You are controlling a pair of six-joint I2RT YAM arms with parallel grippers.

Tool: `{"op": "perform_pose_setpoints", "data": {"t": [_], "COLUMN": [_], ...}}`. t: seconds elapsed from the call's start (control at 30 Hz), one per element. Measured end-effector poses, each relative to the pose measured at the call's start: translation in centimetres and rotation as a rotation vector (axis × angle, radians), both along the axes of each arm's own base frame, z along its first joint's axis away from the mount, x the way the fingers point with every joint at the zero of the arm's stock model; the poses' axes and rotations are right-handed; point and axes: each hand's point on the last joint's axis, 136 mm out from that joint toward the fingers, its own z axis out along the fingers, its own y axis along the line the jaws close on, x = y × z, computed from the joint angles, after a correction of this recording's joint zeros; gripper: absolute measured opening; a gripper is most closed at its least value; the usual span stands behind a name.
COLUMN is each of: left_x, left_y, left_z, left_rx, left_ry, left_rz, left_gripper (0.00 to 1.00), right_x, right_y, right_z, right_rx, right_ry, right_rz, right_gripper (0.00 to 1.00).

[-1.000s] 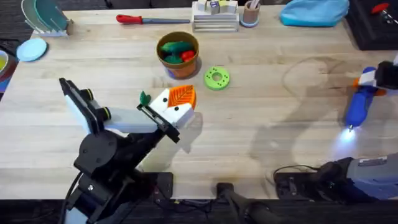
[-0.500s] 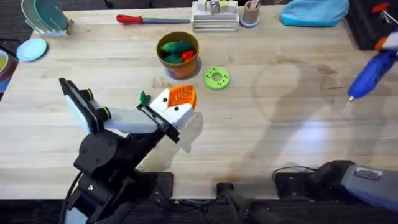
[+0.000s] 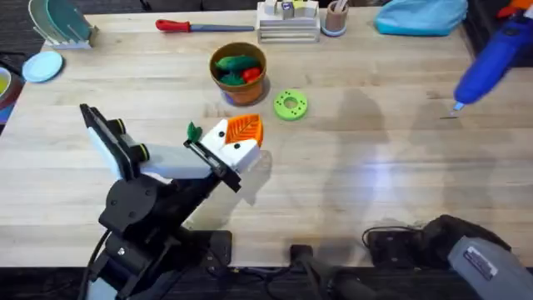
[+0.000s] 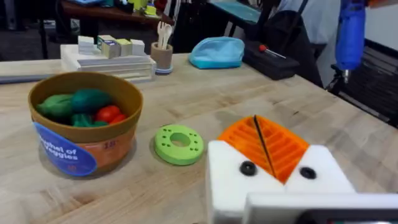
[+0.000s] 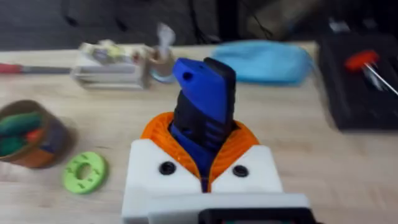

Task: Pick up the gripper from the table and insert it into the empty holder that is missing its gripper. Then pick up a screw, insert it into the mounting hole, and use the screwdriver to tighten it. Finally, clean up the table by picking up the vegetable and placing it into the bucket.

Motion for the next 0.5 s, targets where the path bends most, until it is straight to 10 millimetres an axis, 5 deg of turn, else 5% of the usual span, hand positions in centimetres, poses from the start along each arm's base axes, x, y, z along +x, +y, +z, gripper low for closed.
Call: {"op": "perform_pose_setpoints", "data": {"t": [0.2, 0.37, 0.5], "left_x": [-0.7, -1.5, -2.0], "left_y": [-0.7, -1.5, -1.9], "left_z": [0.0, 0.0, 0.0], "left_rx": [0.071, 0.136, 0.169], "left_ry": [-0.066, -0.135, -0.173], "left_rz": [-0.057, -0.118, -0.154], "left_gripper": [0.012, 0.012, 0.012], "right_x": [0.2, -0.4, -2.1], "right_y": [7.1, 14.8, 20.5], "right_z": [1.3, 1.2, 4.0], "right_rx": [0.068, 0.151, 0.142], "right_ry": [-0.191, -0.225, -0.354], "right_rz": [0.247, 0.530, 0.754], "right_gripper": [0.023, 0.023, 0.023]}}
